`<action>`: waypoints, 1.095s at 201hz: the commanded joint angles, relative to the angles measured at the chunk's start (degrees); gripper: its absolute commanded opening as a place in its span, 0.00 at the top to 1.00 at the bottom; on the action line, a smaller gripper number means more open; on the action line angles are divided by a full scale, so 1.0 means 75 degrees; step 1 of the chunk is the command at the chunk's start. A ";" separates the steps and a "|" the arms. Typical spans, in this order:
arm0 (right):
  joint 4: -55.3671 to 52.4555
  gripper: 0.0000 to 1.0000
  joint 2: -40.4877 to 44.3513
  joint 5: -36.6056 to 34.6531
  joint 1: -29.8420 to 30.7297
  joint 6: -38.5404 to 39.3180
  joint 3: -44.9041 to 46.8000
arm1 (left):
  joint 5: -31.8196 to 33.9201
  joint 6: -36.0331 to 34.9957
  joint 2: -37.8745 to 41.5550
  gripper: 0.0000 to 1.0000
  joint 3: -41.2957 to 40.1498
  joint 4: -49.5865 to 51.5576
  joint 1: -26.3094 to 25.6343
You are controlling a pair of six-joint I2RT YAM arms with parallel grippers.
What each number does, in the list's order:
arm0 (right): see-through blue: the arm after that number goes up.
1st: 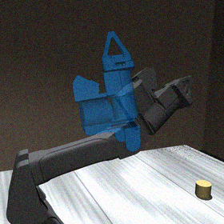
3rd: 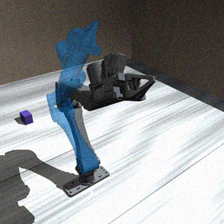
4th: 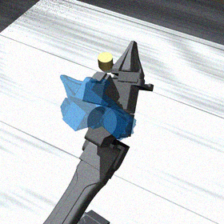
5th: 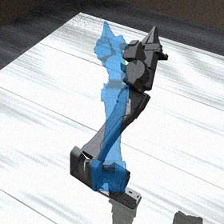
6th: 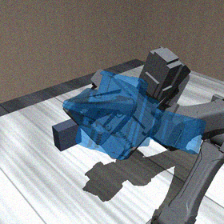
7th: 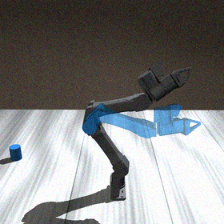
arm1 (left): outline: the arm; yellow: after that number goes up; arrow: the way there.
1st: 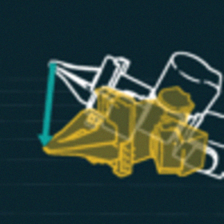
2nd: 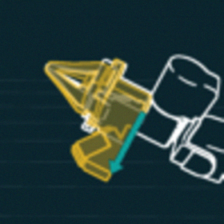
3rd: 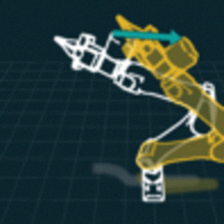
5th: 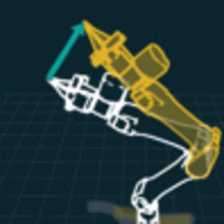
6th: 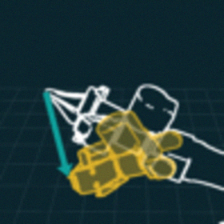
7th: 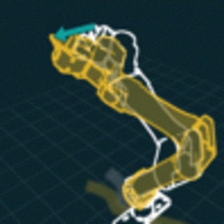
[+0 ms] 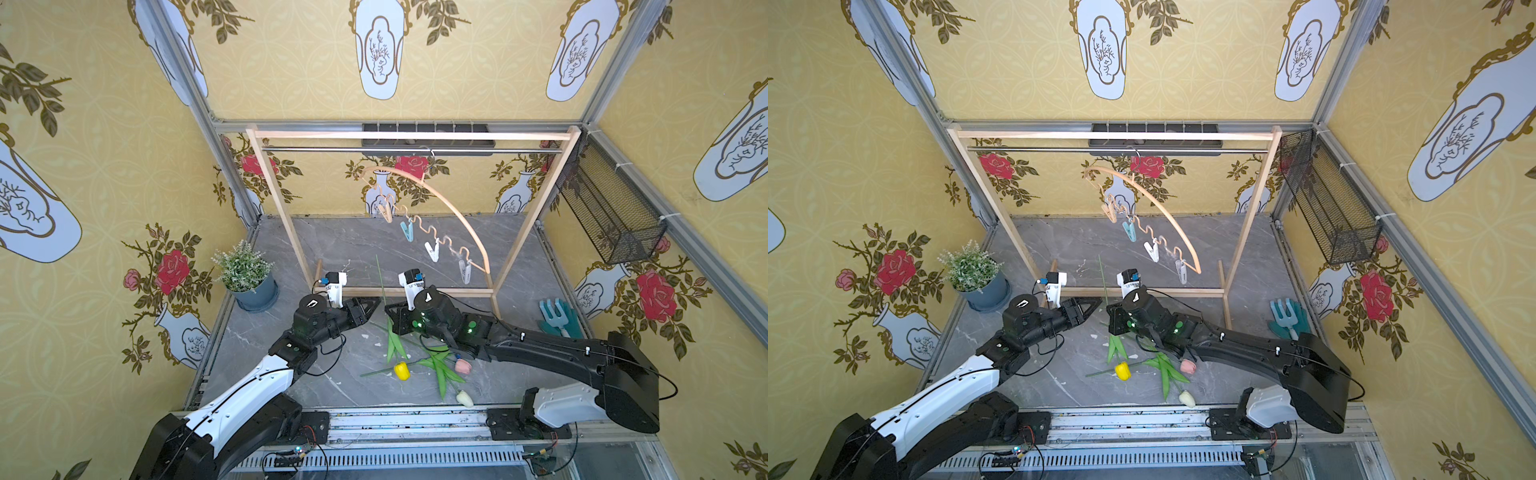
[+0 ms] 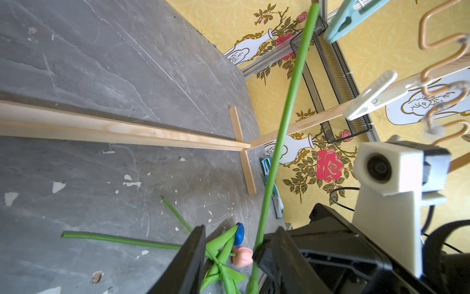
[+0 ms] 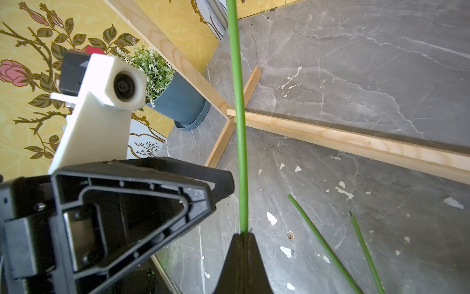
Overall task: Dry the flowers on a clothes hanger
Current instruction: Pick up the flower at the center of the board.
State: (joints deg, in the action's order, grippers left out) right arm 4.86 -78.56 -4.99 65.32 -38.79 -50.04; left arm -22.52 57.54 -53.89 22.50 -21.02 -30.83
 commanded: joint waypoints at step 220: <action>0.3511 0.37 0.1436 0.1521 -0.0278 -0.1639 0.2546 | -0.2319 0.0132 -0.1266 1.00 0.0033 -0.2325 0.0144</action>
State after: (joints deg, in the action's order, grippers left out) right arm 20.62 -69.63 4.19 63.20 -47.11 -34.30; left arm -32.62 57.10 -61.34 23.27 -29.85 -30.00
